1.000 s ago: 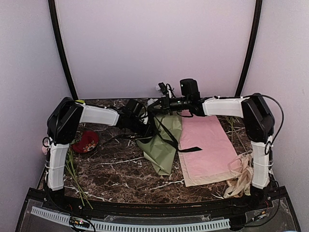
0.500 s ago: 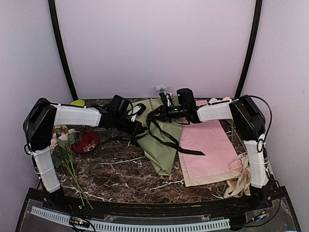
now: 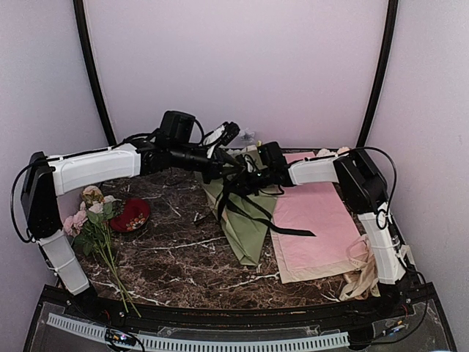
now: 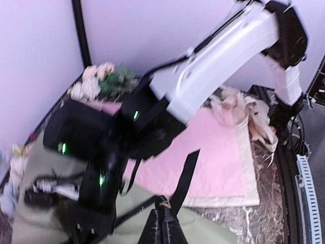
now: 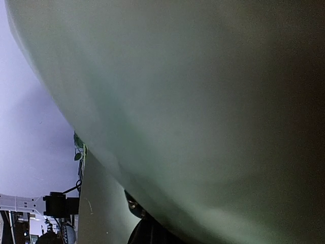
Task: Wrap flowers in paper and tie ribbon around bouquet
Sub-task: Cross the ribbon over the folded bouquet.
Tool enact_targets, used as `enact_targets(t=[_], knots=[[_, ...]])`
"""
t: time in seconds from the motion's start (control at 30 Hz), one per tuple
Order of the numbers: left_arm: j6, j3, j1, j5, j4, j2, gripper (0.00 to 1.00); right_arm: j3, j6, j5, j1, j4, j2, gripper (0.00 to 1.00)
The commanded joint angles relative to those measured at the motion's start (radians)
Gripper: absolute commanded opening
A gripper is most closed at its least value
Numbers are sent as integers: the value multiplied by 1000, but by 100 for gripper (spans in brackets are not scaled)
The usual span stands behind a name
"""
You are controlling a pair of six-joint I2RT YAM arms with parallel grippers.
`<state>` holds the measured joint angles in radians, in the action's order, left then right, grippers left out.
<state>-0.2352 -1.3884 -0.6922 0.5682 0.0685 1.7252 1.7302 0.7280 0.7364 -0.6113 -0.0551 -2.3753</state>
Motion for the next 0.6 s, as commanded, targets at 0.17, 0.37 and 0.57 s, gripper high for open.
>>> enact_targets(t=[0.17,0.37,0.57], knots=[[-151,-72,-46,162,-133,63,0,-3,-34,30,-7,5,0,2],[-84,19,-46,-160,-269,112,0,-9,-42,47,-8,17,4,10],[37,2,-20,-252,-185,221,0,-36,-17,29,-7,-1,51,21]])
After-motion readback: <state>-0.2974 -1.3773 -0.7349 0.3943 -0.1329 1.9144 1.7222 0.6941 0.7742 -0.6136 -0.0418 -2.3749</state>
